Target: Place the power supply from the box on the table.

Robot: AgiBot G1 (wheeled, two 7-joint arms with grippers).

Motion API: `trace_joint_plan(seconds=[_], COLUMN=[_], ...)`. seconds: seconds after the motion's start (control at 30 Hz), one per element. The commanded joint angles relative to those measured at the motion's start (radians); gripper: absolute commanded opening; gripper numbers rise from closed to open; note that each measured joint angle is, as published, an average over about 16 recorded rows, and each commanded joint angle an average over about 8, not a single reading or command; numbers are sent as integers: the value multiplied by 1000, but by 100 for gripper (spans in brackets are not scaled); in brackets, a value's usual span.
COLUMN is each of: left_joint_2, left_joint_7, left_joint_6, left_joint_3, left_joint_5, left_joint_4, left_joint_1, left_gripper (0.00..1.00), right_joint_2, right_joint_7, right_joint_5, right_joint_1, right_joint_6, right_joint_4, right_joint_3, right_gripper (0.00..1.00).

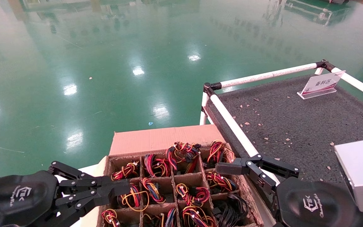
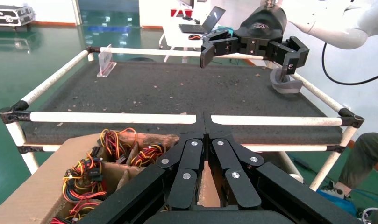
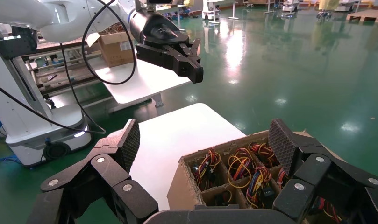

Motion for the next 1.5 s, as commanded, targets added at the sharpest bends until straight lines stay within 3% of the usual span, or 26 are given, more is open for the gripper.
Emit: trace_joint_plan(seconds=[0.03,0.17,0.23,0.73,0.9,1.17,1.5], left_joint_2=[0,0,0,0,0,0,0], left_joint_7=[0,0,0,0,0,0,0], left_joint_6=[0,0,0,0,0,0,0], left_joint_3=[0,0,0,0,0,0,0], left_joint_5=[0,0,0,0,0,0,0], left_joint_4=[0,0,0,0,0,0,0], left_joint_1=[0,0,0,0,0,0,0], left_gripper=[35,85,100,100,100,100,100], right_joint_2=[0,0,0,-4,-68,-245,-345], right_joint_7=[0,0,0,0,-2,-27,-137], right_joint_5=[0,0,0,-1,-46,-227,-353], right_joint_1=[0,0,0,2,45,213,350], right_joint_6=[0,0,0,2,17,10,-24], right_joint_4=[0,0,0,0,-17,-202,-477], right_joint_3=[0,0,0,-1,-35,-156,-222], right_gripper=[100,100,100,100,100,100,100])
